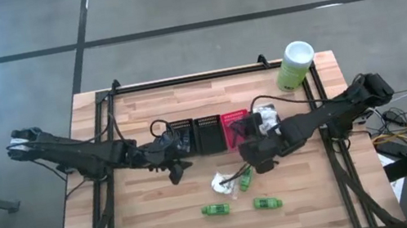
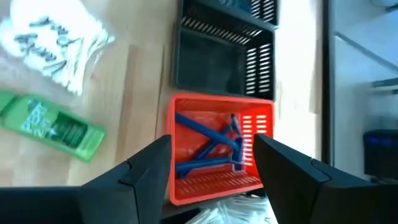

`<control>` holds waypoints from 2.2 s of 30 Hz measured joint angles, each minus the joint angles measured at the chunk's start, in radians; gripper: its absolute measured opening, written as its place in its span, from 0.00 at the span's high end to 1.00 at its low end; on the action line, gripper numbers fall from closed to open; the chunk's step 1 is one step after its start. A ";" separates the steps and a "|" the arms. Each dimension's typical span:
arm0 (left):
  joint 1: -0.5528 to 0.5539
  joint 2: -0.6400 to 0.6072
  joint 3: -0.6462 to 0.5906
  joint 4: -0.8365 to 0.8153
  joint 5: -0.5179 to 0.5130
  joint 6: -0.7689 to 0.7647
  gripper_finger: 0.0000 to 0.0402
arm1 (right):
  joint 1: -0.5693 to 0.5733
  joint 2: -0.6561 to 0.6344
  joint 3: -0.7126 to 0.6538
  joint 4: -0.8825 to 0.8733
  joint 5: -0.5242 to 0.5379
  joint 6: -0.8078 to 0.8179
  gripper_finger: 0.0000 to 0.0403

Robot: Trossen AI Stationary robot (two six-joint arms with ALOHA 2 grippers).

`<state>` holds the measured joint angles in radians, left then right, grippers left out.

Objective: Pick & Place Travel size toiletries
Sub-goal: Put the green shampoo into the middle black basket

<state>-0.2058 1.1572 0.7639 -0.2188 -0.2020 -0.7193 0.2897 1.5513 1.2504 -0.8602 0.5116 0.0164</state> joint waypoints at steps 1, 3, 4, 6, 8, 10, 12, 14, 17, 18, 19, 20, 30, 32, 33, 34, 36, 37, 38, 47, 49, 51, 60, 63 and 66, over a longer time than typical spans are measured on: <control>0.000 0.000 0.000 0.000 0.000 0.000 0.48 | 0.007 0.000 0.006 0.000 0.014 0.014 0.45; 0.000 0.000 0.000 0.000 0.000 0.000 0.48 | 0.017 0.000 0.017 0.000 0.048 0.033 0.46; 0.000 0.000 0.000 0.000 0.000 0.000 0.48 | 0.021 0.000 0.021 -0.001 0.062 0.034 0.46; 0.000 0.000 0.000 0.000 0.000 0.000 0.48 | 0.023 0.000 0.028 0.001 0.081 0.037 0.45; 0.000 0.000 0.000 0.000 0.000 0.000 0.48 | 0.023 0.000 0.031 -0.001 0.095 0.049 0.44; 0.000 0.000 0.000 0.000 0.000 0.000 0.48 | 0.022 0.000 0.035 0.002 0.102 0.064 0.43; 0.000 0.000 0.000 0.000 0.000 0.000 0.48 | 0.022 0.000 0.036 0.000 0.123 0.076 0.42; 0.000 0.000 0.000 0.000 0.000 0.001 0.48 | 0.022 0.000 0.037 0.000 0.124 0.106 0.41; 0.000 0.000 0.000 0.000 0.000 0.001 0.48 | 0.024 0.000 0.050 -0.022 0.088 0.196 0.40; 0.000 0.000 0.000 0.000 0.000 0.001 0.48 | 0.025 -0.001 0.058 -0.041 0.061 0.235 0.40; 0.000 0.000 0.000 0.000 0.000 0.001 0.48 | 0.025 -0.002 0.064 -0.059 0.031 0.275 0.41; 0.000 0.000 0.000 0.000 0.000 0.001 0.48 | 0.026 -0.003 0.070 -0.076 0.000 0.315 0.41; 0.000 0.000 0.000 0.000 0.000 0.001 0.48 | 0.077 -0.029 0.079 -0.178 -0.178 0.558 0.47; 0.000 0.000 0.000 0.001 -0.001 0.001 0.48 | 0.088 -0.029 0.076 -0.184 -0.221 0.596 0.48; 0.000 0.000 0.000 0.001 -0.001 0.001 0.48 | 0.095 -0.029 0.075 -0.183 -0.233 0.613 0.48; 0.000 0.000 0.000 0.000 -0.001 0.001 0.48 | 0.103 -0.029 0.074 -0.183 -0.240 0.629 0.49; 0.000 0.000 0.000 0.001 -0.001 0.001 0.48 | 0.117 -0.028 0.072 -0.182 -0.247 0.660 0.49; 0.000 0.000 0.000 0.001 -0.001 0.001 0.48 | 0.123 -0.028 0.071 -0.182 -0.255 0.678 0.49; 0.000 0.000 0.000 0.001 -0.001 0.001 0.48 | 0.127 -0.028 0.069 -0.183 -0.269 0.697 0.49; 0.000 0.000 0.000 0.001 -0.001 0.001 0.48 | 0.199 -0.027 0.058 -0.183 -0.382 0.809 0.46; 0.000 0.000 0.000 0.001 -0.001 0.001 0.48 | 0.225 -0.027 0.058 -0.183 -0.382 0.828 0.45; 0.000 0.000 0.000 0.001 -0.001 0.001 0.48 | 0.254 -0.025 0.057 -0.182 -0.381 0.842 0.44; 0.000 0.000 0.000 0.001 -0.001 0.001 0.48 | 0.418 0.061 0.056 -0.147 -0.385 0.872 0.37; 0.000 0.000 0.000 0.001 -0.001 0.001 0.48 | 0.467 0.097 0.056 -0.103 -0.382 0.874 0.34; 0.000 0.000 0.000 0.001 -0.001 0.001 0.48 | 0.500 0.133 0.056 -0.040 -0.382 0.851 0.31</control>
<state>-0.2054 1.1576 0.7643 -0.2180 -0.2028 -0.7185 0.7897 1.6843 1.3067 -0.9005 0.1296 0.8669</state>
